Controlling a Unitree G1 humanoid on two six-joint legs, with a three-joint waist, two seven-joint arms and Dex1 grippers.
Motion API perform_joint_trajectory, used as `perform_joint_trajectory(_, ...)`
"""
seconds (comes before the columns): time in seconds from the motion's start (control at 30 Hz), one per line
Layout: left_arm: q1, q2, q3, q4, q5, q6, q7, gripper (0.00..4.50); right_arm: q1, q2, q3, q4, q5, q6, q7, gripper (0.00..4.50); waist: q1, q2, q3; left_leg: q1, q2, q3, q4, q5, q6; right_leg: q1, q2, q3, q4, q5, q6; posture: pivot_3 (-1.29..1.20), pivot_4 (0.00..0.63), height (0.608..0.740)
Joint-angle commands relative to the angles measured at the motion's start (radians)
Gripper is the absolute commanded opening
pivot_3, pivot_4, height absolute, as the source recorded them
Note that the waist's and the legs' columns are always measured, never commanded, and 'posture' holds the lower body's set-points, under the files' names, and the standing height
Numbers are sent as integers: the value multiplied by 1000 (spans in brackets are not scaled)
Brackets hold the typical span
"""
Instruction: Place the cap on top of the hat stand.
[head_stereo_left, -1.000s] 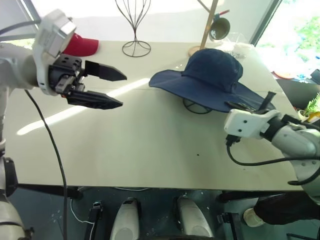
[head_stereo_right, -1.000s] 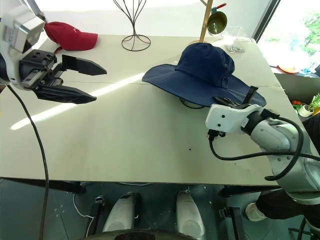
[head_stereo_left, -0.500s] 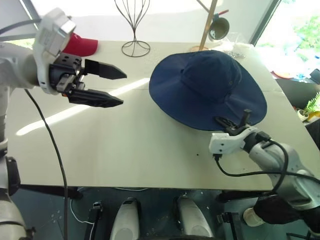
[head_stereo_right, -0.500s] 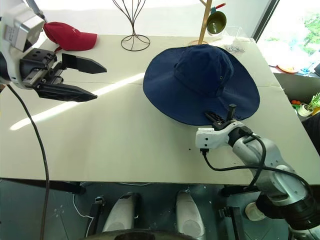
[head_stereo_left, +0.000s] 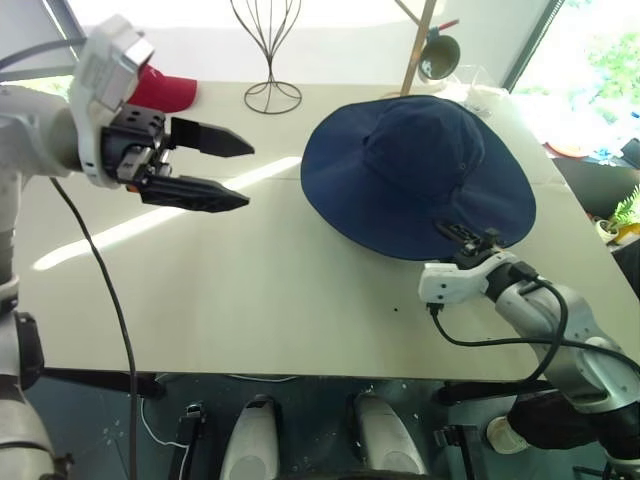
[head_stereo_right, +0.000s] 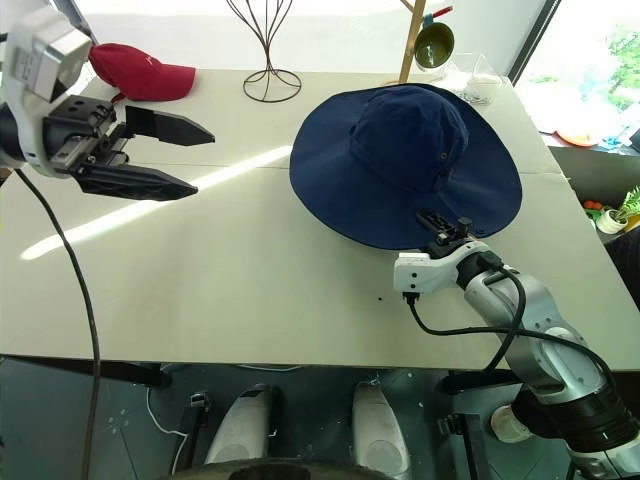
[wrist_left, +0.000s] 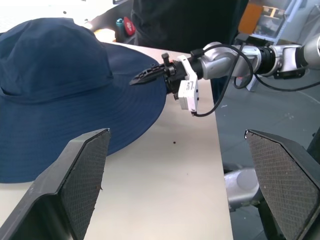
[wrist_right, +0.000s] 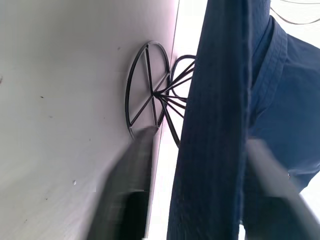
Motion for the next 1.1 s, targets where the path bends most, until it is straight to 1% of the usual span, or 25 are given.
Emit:
perform_joint_trajectory(0.03, -28, 4, 37, -11, 2, -5, 4, 4500, 12, -1, -46, -37, -7, -1, 6, 3962, 0, 0, 0, 0, 0, 0, 0, 0, 0, 0, 0, 0, 0, 0, 0, 0, 150, 739)
perform_joint_trajectory(0.07, -28, 2, 36, -10, 3, -6, 5, 4500, 22, -2, -52, -42, -9, -4, 6, 4449, 0, 0, 0, 0, 0, 0, 0, 0, 0, 0, 0, 0, 0, 0, 0, 0, 150, 739)
perform_joint_trajectory(0.2, -15, -4, 31, -9, 14, -22, 2, 4500, 110, -10, -112, -87, 12, -10, 16, 4449, 4, 0, 0, 0, 0, 0, 0, 0, 0, 0, 0, 0, 0, 0, 0, 0, 150, 739)
perform_joint_trajectory(0.3, -8, -9, 26, 3, 25, -31, -4, 4500, 217, -27, -198, -145, 58, -39, 43, 4449, 6, 0, 0, 0, 0, 0, 0, 0, 0, 0, 0, 0, 0, 0, 0, 0, 150, 739)
perform_joint_trajectory(0.43, 1, -25, 11, 45, 63, -71, -14, 4500, 351, -23, -356, -243, 157, -68, 101, 4449, 4, 0, 0, 1, 0, 0, 0, 0, 0, 1, 0, 0, 0, 0, 0, 0, 150, 739)
perform_joint_trajectory(0.5, 0, -35, 4, 69, 85, -91, -20, 4500, 418, -8, -425, -300, 271, -85, 164, 4449, 3, 0, 0, 1, 0, 0, 0, 0, 0, 1, 0, 0, 0, 0, 0, 0, 150, 739)
perform_joint_trajectory(0.57, -3, -42, -3, 93, 111, -115, -25, 4500, 522, 1, -525, -359, 434, -82, 281, 4449, 3, 0, 0, 1, 0, 0, 0, 0, 0, 2, 0, 0, 0, 0, 0, 0, 150, 739)
perform_joint_trajectory(0.67, -7, -43, -1, 122, 136, -135, -41, 4500, 610, 22, -751, -404, 687, 101, 470, 4449, 6, -1, 0, 1, 0, -1, 0, 0, 0, 2, 0, 0, 0, 0, 1, 0, 150, 739)
perform_joint_trajectory(0.73, -5, -43, 6, 130, 144, -144, -48, 4500, 602, -5, -935, -381, 917, 288, 596, 4449, 5, -1, 0, 1, 0, 0, 2, 0, 0, 4, 0, 0, -1, 0, 0, 0, 150, 739)
perform_joint_trajectory(0.8, -5, -47, 18, 136, 148, -150, -47, 4500, 540, -58, -1088, -317, 1145, 473, 684, 4449, 2, -1, 0, 2, 0, 0, 2, 0, 0, 5, 0, 0, -1, 0, 0, 0, 150, 739)
perform_joint_trajectory(0.83, -4, -50, 23, 137, 149, -153, -42, 4500, 490, -104, -1147, -252, 1242, 575, 713, 4449, 1, -1, 0, 3, 0, 0, 2, 0, 0, 7, 0, 0, -1, 1, -1, 0, 150, 739)
perform_joint_trajectory(0.87, -1, -50, 27, 136, 149, -155, -41, 4500, 444, -162, -1189, -165, 1306, 659, 748, 4449, 0, -1, 0, 5, 0, 0, 2, 0, 0, 8, 0, 0, -1, 1, -1, 0, 150, 739)
perform_joint_trajectory(0.93, 8, -48, 32, 131, 149, -161, -42, 4500, 395, -247, -1228, -19, 1349, 729, 813, 4449, 1, -1, 0, 8, 0, 0, 1, 0, 0, 11, -1, 0, -2, 1, -1, 0, 150, 739)
perform_joint_trajectory(1.03, 23, -37, 40, 124, 152, -169, -44, 4500, 347, -345, -1205, 174, 1343, 766, 868, 4449, 4, -1, 0, 9, 0, -1, -1, -2, 4, 12, 0, 0, -3, -1, -2, 0, 150, 739)
perform_joint_trajectory(1.1, 28, -29, 50, 123, 149, -164, -40, 4500, 316, -381, -1177, 257, 1342, 761, 899, 4449, 4, -1, 0, 8, 0, 0, 0, -3, 6, 12, 0, 0, -4, -1, -1, 0, 150, 739)
